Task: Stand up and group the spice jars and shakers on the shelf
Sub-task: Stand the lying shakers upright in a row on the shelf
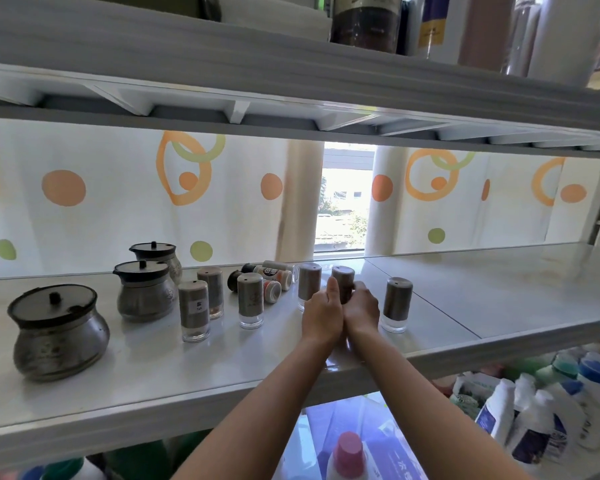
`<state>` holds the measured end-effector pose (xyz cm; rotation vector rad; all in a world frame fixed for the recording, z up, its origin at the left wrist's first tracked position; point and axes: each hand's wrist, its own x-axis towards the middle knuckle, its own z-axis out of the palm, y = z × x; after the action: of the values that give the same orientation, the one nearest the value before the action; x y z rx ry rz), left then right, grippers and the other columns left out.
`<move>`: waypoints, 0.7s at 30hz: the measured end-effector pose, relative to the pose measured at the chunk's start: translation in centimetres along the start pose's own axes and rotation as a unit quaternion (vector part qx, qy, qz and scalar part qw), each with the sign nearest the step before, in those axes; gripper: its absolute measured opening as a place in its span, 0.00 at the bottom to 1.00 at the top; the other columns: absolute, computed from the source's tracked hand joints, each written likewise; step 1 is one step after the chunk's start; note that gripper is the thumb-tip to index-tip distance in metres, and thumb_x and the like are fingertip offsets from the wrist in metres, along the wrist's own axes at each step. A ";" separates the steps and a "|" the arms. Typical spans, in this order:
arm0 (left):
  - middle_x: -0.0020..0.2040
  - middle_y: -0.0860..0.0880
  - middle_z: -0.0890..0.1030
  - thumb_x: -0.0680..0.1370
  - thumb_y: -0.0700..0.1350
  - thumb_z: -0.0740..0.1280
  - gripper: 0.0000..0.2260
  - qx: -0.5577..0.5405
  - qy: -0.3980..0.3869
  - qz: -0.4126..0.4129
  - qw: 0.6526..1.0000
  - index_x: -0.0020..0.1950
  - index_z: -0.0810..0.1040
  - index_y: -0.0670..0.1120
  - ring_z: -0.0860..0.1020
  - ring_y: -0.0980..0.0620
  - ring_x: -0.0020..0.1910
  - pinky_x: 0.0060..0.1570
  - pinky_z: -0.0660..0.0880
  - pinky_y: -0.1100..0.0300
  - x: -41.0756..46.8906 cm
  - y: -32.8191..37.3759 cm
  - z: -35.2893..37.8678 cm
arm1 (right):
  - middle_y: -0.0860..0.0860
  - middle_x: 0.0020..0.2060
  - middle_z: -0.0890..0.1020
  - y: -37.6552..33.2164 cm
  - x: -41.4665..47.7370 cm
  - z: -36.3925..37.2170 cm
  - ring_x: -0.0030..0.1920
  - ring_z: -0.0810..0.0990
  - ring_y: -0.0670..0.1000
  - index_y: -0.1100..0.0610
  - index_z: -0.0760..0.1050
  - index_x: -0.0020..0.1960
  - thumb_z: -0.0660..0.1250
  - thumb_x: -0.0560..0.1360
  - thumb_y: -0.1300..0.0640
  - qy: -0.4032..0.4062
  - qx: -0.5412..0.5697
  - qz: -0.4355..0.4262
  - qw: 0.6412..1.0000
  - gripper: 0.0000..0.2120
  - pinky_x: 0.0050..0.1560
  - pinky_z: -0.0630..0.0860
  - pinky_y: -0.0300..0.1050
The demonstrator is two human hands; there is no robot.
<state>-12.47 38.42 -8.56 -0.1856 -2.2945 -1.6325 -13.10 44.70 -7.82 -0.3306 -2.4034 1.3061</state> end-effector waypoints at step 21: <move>0.66 0.42 0.75 0.78 0.41 0.57 0.16 0.340 -0.020 -0.040 0.939 0.64 0.76 0.40 0.72 0.42 0.66 0.65 0.69 0.54 9.7 5.5 -17.5 | 0.58 0.62 0.77 -15.4 5.8 -1.5 0.63 0.75 0.58 0.65 0.75 0.62 0.68 0.72 0.64 -0.148 -0.151 -0.199 0.957 0.19 0.62 0.72 0.46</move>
<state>-16.84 23.11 4.75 0.0400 -2.7669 -0.7797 -18.04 39.69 7.17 0.2837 -2.7306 0.8570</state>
